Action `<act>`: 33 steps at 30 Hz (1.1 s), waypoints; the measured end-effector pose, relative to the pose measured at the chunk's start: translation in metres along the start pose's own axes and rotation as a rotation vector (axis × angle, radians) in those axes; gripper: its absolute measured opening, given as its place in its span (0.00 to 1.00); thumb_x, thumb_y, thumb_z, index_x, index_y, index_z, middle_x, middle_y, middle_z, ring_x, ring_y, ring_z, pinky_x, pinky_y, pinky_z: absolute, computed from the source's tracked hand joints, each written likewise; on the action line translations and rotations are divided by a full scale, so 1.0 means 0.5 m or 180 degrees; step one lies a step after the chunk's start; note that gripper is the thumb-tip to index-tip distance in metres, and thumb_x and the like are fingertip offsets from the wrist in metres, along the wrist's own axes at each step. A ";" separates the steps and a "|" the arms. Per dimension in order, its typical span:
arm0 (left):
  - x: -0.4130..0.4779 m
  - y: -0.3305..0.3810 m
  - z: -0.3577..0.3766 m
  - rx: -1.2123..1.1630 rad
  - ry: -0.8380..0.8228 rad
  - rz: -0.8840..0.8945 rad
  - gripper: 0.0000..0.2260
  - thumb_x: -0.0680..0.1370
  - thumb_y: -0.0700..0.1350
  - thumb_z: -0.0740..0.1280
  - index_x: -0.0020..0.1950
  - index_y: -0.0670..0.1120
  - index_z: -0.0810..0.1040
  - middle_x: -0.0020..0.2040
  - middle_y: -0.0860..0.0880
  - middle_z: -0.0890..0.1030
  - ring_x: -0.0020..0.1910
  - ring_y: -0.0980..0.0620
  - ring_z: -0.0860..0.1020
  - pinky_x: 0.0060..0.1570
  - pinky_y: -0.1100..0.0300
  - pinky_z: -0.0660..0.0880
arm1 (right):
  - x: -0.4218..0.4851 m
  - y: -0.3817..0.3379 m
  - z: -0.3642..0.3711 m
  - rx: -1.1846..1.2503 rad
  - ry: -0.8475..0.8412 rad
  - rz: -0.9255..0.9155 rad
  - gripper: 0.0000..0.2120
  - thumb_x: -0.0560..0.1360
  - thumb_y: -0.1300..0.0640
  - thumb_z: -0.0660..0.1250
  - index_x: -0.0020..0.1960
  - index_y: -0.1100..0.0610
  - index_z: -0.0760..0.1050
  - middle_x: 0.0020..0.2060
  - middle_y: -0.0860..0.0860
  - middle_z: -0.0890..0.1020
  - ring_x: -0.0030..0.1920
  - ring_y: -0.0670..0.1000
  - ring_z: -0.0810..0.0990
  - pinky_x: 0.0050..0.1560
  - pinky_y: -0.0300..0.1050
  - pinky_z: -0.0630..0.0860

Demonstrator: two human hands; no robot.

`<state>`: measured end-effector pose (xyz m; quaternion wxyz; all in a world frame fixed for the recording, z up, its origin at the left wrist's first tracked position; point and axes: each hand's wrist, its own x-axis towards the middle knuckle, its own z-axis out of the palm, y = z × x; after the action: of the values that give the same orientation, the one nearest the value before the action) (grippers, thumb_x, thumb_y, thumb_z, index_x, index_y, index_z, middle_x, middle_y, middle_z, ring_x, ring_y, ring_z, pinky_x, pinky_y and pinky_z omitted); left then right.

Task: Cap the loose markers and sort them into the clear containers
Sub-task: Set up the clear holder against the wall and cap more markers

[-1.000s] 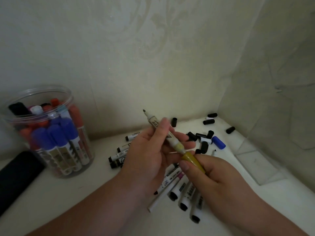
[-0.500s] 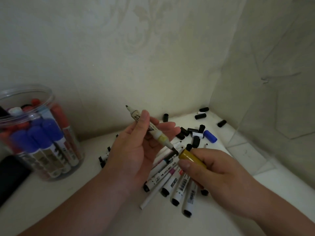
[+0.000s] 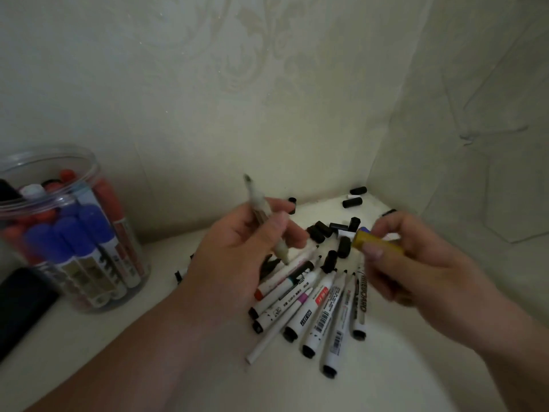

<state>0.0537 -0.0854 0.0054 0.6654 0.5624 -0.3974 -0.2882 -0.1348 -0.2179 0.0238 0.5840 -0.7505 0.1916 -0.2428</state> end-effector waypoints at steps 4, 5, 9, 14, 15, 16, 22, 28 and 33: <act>-0.012 -0.006 -0.002 0.2490 -0.0497 0.1067 0.15 0.79 0.56 0.67 0.66 0.63 0.77 0.41 0.67 0.80 0.39 0.63 0.78 0.41 0.75 0.71 | -0.006 -0.013 0.005 0.0399 0.0342 -0.0643 0.09 0.66 0.55 0.78 0.41 0.57 0.81 0.29 0.59 0.79 0.25 0.45 0.73 0.26 0.31 0.68; -0.012 -0.009 0.003 0.2674 -0.0595 0.1226 0.17 0.79 0.56 0.67 0.69 0.62 0.75 0.39 0.65 0.79 0.39 0.62 0.77 0.42 0.76 0.69 | -0.009 -0.014 0.013 0.0498 0.0370 -0.0751 0.06 0.66 0.60 0.75 0.42 0.58 0.81 0.30 0.56 0.81 0.26 0.43 0.74 0.27 0.30 0.69; -0.012 -0.010 0.005 0.3025 -0.0724 0.1564 0.20 0.80 0.63 0.61 0.70 0.61 0.74 0.37 0.67 0.75 0.37 0.60 0.75 0.43 0.75 0.64 | -0.016 -0.010 0.022 0.0485 0.0168 -0.0864 0.12 0.70 0.48 0.76 0.49 0.54 0.84 0.35 0.48 0.81 0.32 0.43 0.77 0.32 0.30 0.71; -0.012 -0.011 0.002 0.3101 -0.0606 0.1657 0.18 0.80 0.62 0.61 0.68 0.59 0.77 0.36 0.73 0.68 0.37 0.67 0.72 0.46 0.73 0.62 | -0.021 -0.014 0.017 0.0192 0.0722 -0.1108 0.07 0.69 0.52 0.77 0.46 0.48 0.83 0.35 0.48 0.83 0.33 0.44 0.79 0.34 0.32 0.74; -0.011 -0.012 0.003 0.3124 -0.0603 0.1691 0.18 0.80 0.62 0.61 0.68 0.59 0.77 0.36 0.73 0.69 0.36 0.67 0.72 0.47 0.71 0.63 | -0.022 -0.014 0.019 0.0029 0.0710 -0.1138 0.07 0.70 0.51 0.77 0.47 0.48 0.83 0.37 0.49 0.84 0.35 0.46 0.80 0.35 0.34 0.76; -0.011 -0.013 0.005 0.3144 -0.0635 0.1736 0.18 0.81 0.62 0.61 0.67 0.59 0.77 0.36 0.71 0.72 0.36 0.67 0.72 0.47 0.69 0.64 | -0.023 -0.013 0.024 -0.0131 0.0650 -0.1139 0.08 0.70 0.49 0.76 0.48 0.48 0.83 0.37 0.50 0.84 0.35 0.48 0.80 0.35 0.36 0.76; -0.009 -0.013 0.011 0.3375 -0.0919 0.1932 0.16 0.83 0.61 0.60 0.67 0.58 0.78 0.34 0.61 0.73 0.34 0.61 0.70 0.44 0.60 0.66 | -0.025 -0.012 0.037 -0.0817 0.0258 -0.0970 0.08 0.70 0.47 0.72 0.49 0.44 0.82 0.36 0.50 0.82 0.31 0.56 0.76 0.29 0.48 0.74; -0.010 -0.019 0.013 0.3265 -0.0768 0.2219 0.14 0.81 0.58 0.66 0.61 0.54 0.82 0.33 0.63 0.70 0.31 0.62 0.65 0.45 0.59 0.68 | -0.028 -0.030 0.044 -0.1035 0.0321 -0.0767 0.10 0.66 0.45 0.73 0.47 0.43 0.83 0.32 0.48 0.82 0.27 0.48 0.74 0.26 0.42 0.73; -0.008 -0.020 0.011 0.3268 -0.0726 0.2172 0.11 0.81 0.58 0.64 0.54 0.55 0.82 0.33 0.60 0.78 0.31 0.62 0.67 0.47 0.63 0.64 | -0.026 -0.031 0.046 -0.1374 0.0356 -0.0833 0.10 0.68 0.43 0.72 0.47 0.44 0.81 0.30 0.43 0.79 0.25 0.42 0.72 0.26 0.30 0.67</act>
<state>0.0478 -0.0869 -0.0049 0.3183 0.6175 -0.7108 0.1100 -0.1318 -0.1885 0.0326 0.3624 -0.8616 0.1722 -0.3109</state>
